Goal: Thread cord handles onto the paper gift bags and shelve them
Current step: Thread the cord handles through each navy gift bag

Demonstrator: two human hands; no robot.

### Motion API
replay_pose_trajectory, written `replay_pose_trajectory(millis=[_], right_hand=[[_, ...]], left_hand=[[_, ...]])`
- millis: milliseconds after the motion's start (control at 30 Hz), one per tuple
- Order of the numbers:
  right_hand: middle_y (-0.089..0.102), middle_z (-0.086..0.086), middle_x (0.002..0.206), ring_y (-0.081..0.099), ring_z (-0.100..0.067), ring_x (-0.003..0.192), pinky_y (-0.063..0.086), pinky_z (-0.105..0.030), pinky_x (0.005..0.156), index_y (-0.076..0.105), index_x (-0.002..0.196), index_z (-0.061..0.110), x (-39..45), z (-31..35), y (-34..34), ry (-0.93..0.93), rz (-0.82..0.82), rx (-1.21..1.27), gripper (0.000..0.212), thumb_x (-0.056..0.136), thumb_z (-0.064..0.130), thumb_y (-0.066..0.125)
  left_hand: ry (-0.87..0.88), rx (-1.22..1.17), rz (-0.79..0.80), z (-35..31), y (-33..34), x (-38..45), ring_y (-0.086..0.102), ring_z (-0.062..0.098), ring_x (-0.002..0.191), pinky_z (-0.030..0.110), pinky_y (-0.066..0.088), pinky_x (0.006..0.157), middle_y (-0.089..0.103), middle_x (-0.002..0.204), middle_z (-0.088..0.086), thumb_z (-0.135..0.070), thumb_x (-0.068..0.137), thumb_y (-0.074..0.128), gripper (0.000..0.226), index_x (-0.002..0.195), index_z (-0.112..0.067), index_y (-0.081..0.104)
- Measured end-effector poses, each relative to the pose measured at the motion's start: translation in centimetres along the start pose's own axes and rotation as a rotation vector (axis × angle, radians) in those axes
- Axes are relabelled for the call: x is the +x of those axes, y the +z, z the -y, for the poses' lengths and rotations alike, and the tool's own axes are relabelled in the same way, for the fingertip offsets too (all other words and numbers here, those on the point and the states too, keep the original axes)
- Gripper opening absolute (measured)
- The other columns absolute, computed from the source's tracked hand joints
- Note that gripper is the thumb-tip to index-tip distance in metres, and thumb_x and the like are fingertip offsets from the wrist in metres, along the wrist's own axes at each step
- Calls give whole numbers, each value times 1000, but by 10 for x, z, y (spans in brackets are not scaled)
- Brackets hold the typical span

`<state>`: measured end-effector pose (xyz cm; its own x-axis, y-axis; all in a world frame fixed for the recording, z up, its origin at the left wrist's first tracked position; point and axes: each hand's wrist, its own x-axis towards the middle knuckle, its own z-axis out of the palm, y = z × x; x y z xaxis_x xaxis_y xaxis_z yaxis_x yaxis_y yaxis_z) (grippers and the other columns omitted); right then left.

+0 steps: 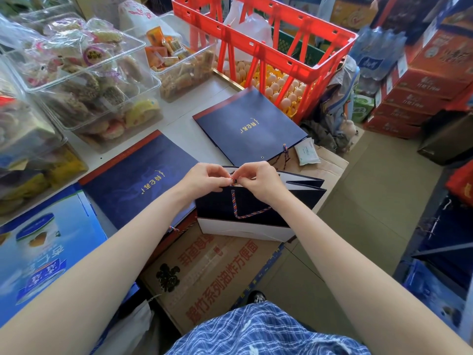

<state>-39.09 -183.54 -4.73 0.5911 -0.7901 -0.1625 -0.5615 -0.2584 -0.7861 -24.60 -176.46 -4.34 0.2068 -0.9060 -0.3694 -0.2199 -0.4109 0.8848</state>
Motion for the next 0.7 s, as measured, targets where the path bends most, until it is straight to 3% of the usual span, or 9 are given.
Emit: replay_pose_trajectory(millis=[133, 400, 567, 700], right_hand=[[71, -1, 87, 65, -13, 83, 52, -26, 78, 70, 86, 17, 0, -1, -2, -46, 34, 21, 12, 86, 7, 63], [67, 1, 86, 66, -17, 87, 54, -30, 85, 63, 92, 15, -4, -3, -5, -104, 85, 118, 16, 83, 2, 65], [62, 3, 81, 58, -6, 71, 50, -22, 73, 62, 91, 17, -4, 0, 0, -94, 43, 65, 21, 76, 15, 76], [65, 2, 82, 59, -3, 69, 48, -13, 67, 62, 92, 13, -3, -3, -1, -95, 24, 72, 21, 76, 14, 77]], left_hand=[[-66, -24, 21, -4, -2, 1, 62, 6, 88, 20, 53, 79, 70, 86, 0, -9, 81, 67, 5, 79, -12, 71], [-44, -8, 0, 3, -5, 4, 64, 16, 94, 26, 54, 85, 71, 99, 9, -16, 83, 69, 10, 89, -8, 72], [16, 57, -103, 5, 4, 9, 65, 17, 82, 35, 55, 85, 71, 82, 3, -20, 80, 72, 5, 76, -20, 70], [72, 98, -101, 8, 7, 7, 66, 24, 84, 38, 54, 84, 70, 82, 3, -19, 83, 69, 3, 82, -17, 71]])
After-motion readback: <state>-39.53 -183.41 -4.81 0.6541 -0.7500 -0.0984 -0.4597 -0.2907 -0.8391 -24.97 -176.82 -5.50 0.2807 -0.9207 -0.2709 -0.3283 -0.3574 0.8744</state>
